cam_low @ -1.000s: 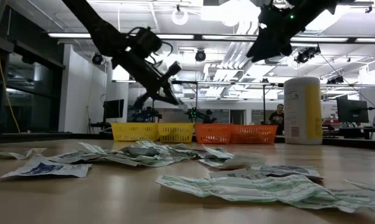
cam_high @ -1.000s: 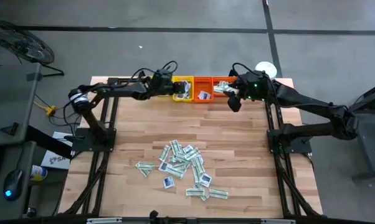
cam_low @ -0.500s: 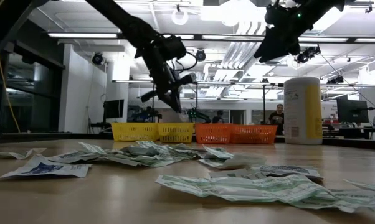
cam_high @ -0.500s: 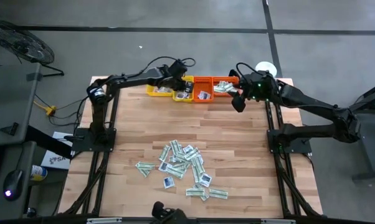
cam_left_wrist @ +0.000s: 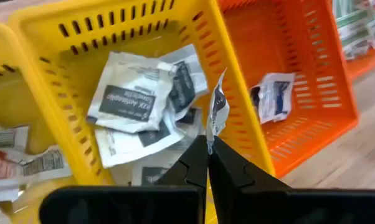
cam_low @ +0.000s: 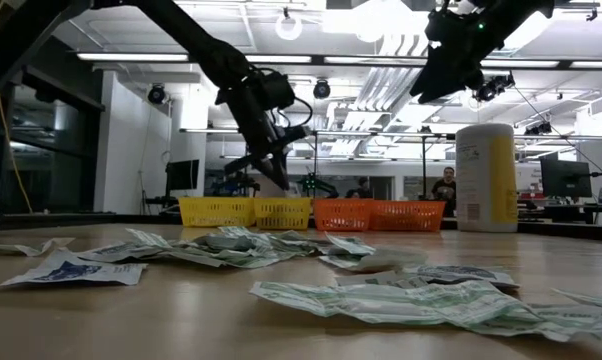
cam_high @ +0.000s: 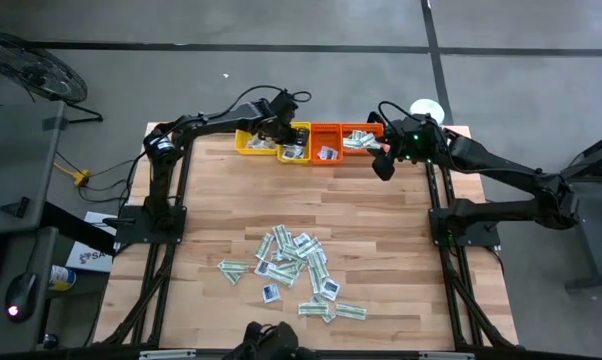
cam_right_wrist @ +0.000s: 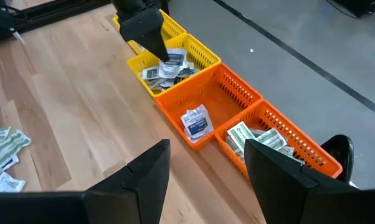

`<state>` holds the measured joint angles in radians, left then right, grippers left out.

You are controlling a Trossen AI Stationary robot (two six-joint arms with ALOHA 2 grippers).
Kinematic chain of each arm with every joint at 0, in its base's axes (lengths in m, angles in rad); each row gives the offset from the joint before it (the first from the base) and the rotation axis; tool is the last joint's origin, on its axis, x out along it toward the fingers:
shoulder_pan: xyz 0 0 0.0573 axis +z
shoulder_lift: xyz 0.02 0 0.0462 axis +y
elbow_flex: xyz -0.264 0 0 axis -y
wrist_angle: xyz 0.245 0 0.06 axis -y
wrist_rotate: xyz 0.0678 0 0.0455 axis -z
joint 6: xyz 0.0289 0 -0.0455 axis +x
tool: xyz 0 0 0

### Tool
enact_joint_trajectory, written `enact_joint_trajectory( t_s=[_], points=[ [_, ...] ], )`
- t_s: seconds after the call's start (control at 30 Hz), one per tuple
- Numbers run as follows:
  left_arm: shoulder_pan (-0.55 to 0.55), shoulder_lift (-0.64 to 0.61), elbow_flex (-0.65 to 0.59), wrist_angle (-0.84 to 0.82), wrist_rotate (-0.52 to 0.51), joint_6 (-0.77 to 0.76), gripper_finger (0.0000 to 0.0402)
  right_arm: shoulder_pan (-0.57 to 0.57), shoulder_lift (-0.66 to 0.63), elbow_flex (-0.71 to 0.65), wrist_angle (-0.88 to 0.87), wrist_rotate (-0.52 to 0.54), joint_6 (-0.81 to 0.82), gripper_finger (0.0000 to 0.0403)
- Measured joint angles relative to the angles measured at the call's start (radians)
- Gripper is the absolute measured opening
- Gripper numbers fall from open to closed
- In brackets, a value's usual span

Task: Pick & Place First Aid Supplies
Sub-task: Put the gray packet into the right yellow bin, then put the green pad into the right orange bin

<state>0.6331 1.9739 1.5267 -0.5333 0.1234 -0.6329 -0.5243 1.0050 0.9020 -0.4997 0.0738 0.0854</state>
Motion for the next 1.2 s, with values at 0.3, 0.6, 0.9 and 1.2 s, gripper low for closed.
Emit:
enact_joint_trajectory(
  t_s=[0.3, 0.6, 0.9, 1.2],
  points=[
    [0.002, 0.001, -0.001, -0.003, -0.009, 0.039, 0.0082, 0.001, 0.000, 0.000, -0.001, -0.014, 0.064, 0.0200],
    [0.002, -0.011, -0.001, 0.004, -0.002, 0.141, 0.0160, 0.005, 0.001, 0.000, -0.027, -0.096, 0.102, 0.0200],
    [0.002, -0.043, -0.002, -0.052, -0.111, 0.238, 0.0162, 0.102, 0.003, 0.000, -0.071, -0.105, 0.208, 0.0200],
    [0.002, -0.085, -0.002, -0.088, -0.128, 0.350, 0.0163, 0.263, 0.003, 0.000, -0.073, 0.067, 0.401, 0.0200]
  ],
)
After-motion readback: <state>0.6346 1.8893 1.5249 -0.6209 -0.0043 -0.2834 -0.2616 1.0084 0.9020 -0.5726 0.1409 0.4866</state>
